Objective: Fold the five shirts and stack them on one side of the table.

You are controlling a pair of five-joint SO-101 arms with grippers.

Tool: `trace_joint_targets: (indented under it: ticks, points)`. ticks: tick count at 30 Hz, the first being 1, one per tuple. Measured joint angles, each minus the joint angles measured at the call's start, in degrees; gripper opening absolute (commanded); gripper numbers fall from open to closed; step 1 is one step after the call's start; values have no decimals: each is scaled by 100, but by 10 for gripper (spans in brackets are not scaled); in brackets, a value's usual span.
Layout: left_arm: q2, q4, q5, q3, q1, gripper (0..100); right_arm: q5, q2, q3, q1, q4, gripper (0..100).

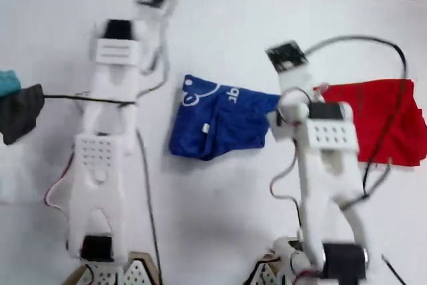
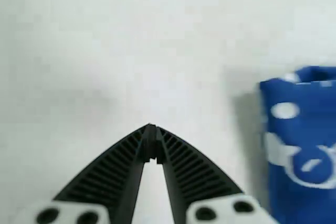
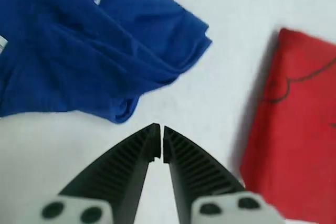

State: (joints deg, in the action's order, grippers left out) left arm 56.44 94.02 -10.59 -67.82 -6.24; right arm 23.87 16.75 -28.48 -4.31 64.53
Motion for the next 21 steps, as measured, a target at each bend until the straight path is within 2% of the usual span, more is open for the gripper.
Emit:
trace_joint_targets:
  ticks: [9,14,21]
  points:
    - [440,387,18,0,-1407,26,0,-2611,2910,-1327,791,21]
    - [440,580,44,-18,-1468,26,0,-3692,4211,-1916,1073,21]
    - [440,615,62,-53,-1495,25,0,-4826,5046,-2154,1108,21]
